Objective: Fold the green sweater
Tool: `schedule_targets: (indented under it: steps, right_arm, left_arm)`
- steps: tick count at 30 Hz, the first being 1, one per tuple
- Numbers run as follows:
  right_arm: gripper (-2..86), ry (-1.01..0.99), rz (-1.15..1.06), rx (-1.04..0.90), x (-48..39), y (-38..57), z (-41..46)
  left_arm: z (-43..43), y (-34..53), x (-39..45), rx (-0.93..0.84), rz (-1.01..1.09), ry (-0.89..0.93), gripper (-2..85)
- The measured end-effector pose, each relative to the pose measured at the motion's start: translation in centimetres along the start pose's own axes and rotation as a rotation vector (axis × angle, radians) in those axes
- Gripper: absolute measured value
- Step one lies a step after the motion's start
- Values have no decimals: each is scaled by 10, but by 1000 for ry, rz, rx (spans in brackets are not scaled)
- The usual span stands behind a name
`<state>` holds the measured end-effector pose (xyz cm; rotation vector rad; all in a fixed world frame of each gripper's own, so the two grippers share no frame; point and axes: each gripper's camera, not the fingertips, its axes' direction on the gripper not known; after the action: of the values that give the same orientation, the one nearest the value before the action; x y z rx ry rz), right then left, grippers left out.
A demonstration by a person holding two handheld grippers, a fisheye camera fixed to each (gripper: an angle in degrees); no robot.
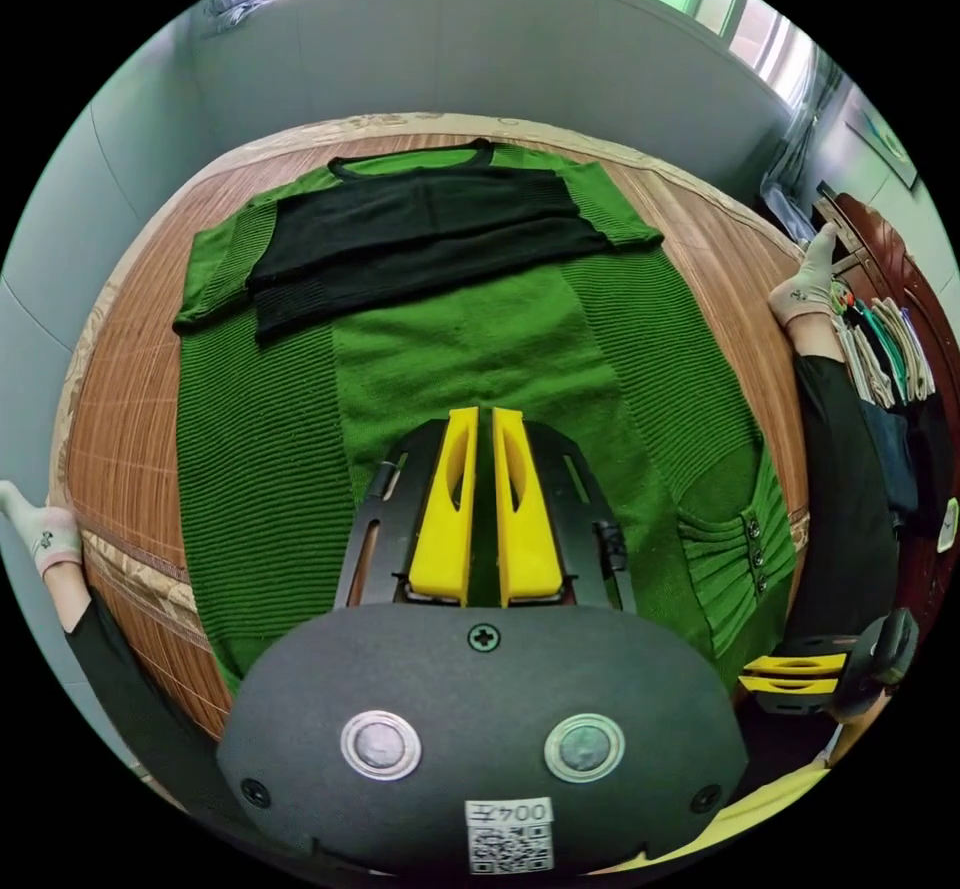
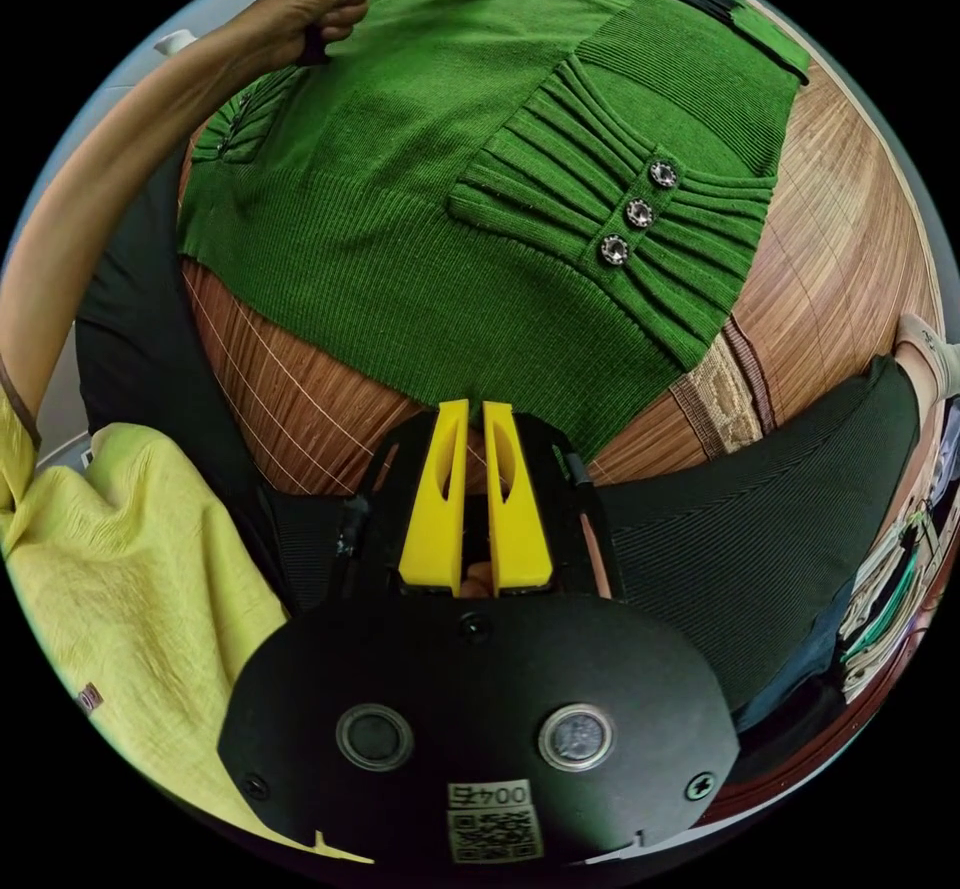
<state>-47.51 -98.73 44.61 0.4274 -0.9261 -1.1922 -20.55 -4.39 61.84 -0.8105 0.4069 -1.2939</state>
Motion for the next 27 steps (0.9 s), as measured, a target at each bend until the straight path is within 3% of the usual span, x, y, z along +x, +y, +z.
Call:
schedule_targets:
  steps: [27]
  right_arm:
    - [37, 16, 0, 12, 7, 11, 43]
  left_arm:
    - [5, -5, 58, 32, 105, 58, 18]
